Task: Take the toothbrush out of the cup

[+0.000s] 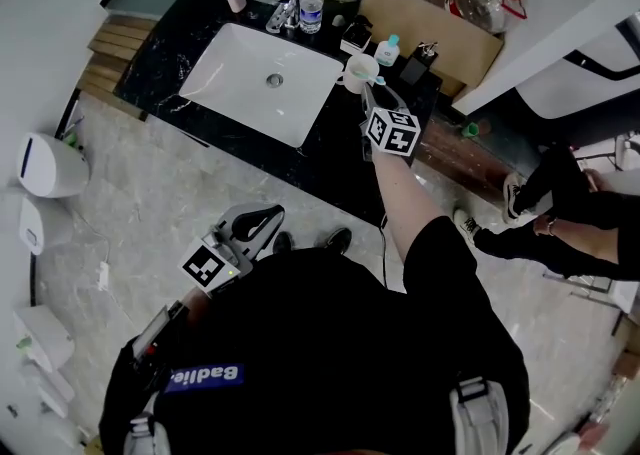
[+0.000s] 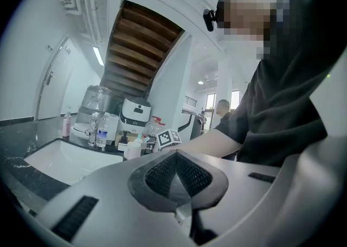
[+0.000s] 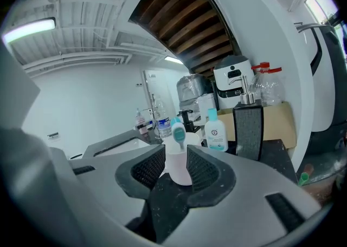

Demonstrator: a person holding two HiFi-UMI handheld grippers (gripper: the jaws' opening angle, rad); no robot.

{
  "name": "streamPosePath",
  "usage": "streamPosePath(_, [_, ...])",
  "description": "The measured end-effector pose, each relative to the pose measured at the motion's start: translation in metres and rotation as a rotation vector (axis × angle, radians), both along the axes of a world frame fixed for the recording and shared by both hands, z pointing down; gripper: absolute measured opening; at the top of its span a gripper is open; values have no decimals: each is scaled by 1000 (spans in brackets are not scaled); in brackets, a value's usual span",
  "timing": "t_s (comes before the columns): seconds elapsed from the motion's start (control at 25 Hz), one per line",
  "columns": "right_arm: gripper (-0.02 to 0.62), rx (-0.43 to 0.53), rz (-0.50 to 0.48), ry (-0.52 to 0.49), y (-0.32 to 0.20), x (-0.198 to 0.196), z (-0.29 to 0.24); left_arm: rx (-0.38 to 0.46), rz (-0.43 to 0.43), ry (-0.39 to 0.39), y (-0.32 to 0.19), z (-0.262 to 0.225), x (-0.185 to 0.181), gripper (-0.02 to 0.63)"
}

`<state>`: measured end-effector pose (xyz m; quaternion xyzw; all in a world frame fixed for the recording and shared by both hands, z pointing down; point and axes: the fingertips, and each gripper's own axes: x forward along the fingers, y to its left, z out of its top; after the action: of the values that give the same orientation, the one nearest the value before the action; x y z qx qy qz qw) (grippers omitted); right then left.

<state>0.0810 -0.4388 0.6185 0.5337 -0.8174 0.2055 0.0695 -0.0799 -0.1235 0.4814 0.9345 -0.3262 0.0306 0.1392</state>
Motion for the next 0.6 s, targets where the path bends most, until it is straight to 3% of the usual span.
streamPosePath(0.36, [107,8,31,55,-20,0,3,-15,-26,-14,-1,1,-9,9])
streamPosePath(0.48, [46,20,48,79,-21,3,-1,-12,-37,-14,-1,0,-12,8])
streamPosePath(0.6, [43,30,47,94,-21,4,-4,-8,-44,-14,-1,-1,-13,9])
